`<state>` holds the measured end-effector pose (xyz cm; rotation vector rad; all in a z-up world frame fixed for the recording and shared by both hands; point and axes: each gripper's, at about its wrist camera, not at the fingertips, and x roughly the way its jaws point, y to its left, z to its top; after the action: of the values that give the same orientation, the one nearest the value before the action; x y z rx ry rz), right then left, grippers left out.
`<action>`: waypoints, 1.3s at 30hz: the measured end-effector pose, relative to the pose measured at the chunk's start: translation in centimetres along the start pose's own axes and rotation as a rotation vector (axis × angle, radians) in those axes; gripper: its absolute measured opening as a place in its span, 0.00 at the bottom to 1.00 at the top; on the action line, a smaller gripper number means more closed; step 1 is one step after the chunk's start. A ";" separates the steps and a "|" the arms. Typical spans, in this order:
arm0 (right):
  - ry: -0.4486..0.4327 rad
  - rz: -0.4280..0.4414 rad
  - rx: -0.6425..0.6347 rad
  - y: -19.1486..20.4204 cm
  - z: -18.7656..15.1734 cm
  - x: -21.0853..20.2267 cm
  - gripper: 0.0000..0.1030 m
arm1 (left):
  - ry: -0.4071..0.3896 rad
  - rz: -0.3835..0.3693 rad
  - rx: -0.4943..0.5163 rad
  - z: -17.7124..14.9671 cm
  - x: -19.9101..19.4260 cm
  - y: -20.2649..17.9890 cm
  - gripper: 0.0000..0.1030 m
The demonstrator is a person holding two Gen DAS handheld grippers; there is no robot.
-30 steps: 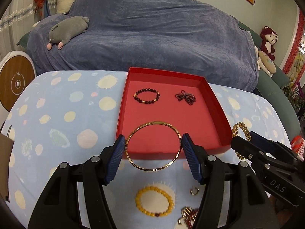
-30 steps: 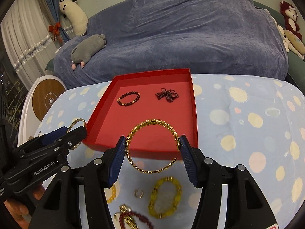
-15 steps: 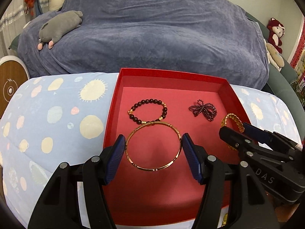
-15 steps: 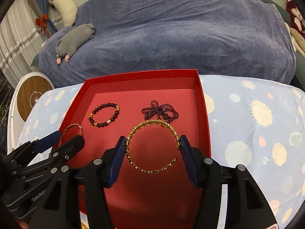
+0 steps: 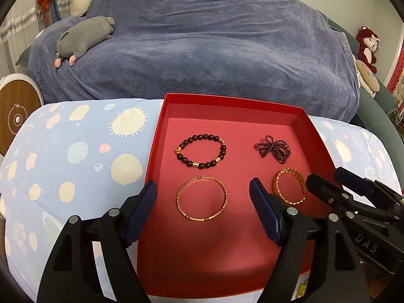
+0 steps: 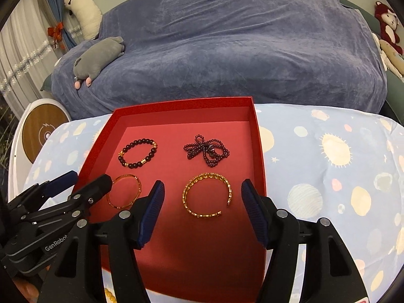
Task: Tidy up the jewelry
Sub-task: 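Lower both gold bangles into the red box and open both tools, then withdraw both tools from the box toward the remaining bracelets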
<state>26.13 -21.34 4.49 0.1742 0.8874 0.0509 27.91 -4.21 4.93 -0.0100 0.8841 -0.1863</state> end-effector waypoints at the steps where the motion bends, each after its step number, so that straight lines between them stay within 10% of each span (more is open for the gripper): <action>1: -0.004 0.001 0.002 0.0 -0.1 -0.5 0.59 | -0.003 -0.002 0.003 -0.1 -0.4 -0.1 0.69; 21: 0.022 -0.037 0.005 -1.5 -11.1 -9.9 0.59 | 0.033 -0.007 0.006 -9.5 -8.6 1.0 0.70; 39: 0.093 -0.045 0.064 -1.2 -16.4 -8.9 0.47 | 0.140 0.035 -0.057 -15.3 -6.2 2.2 0.57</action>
<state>7.75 -21.41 0.97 0.2130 0.9857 -0.0116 12.65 0.07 -0.19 -0.0343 1.0280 -0.1298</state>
